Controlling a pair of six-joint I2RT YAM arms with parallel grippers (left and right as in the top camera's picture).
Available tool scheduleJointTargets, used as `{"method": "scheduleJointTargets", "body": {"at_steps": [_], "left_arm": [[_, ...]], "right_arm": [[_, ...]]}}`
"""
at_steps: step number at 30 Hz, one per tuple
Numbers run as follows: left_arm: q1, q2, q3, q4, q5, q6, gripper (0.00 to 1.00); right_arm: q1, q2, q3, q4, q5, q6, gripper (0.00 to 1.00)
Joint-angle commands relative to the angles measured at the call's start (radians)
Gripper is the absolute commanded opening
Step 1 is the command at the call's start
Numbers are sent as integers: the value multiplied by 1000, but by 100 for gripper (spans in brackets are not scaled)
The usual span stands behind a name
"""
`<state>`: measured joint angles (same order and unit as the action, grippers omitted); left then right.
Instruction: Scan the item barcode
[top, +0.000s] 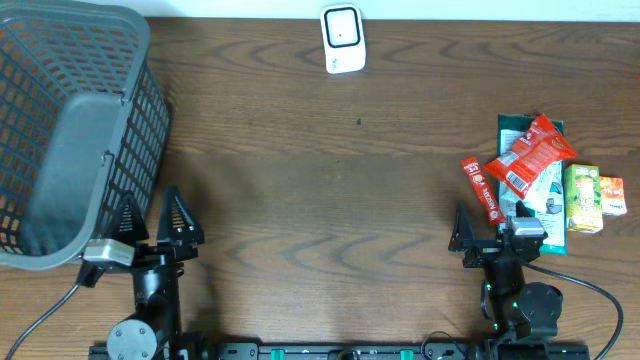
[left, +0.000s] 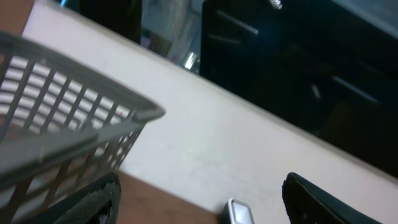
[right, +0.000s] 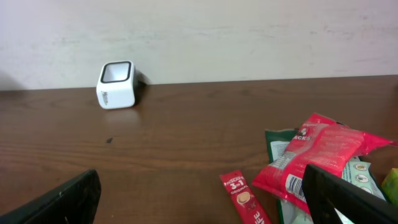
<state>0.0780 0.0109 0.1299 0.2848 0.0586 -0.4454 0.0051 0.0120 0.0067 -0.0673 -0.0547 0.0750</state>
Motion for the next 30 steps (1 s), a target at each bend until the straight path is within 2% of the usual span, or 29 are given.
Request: {"method": "scheduleJointTargets", "body": {"at_steps": [1,9,15,20,25,30], "left_arm": [[5,-9,-45,10,13,2,84],[5,-9,-127,-1,19,2,83],[4,-9,-126,-146,38,16,83],[0,-9,-126,-197,111,199,84],[-32,-9,-126,-201,118,383,84],[-45,-9,-126,-229,118,435,84]], "right_arm": [[10,-6,-2,-4,5,-2,99],[10,-6,-2,-4,5,-2,99],[10,-6,-2,-4,5,-2,99],[10,-6,-2,-4,5,-2,99],[10,-6,-2,-4,5,-2,99],[10,-6,-1,-4,5,-2,99]]}}
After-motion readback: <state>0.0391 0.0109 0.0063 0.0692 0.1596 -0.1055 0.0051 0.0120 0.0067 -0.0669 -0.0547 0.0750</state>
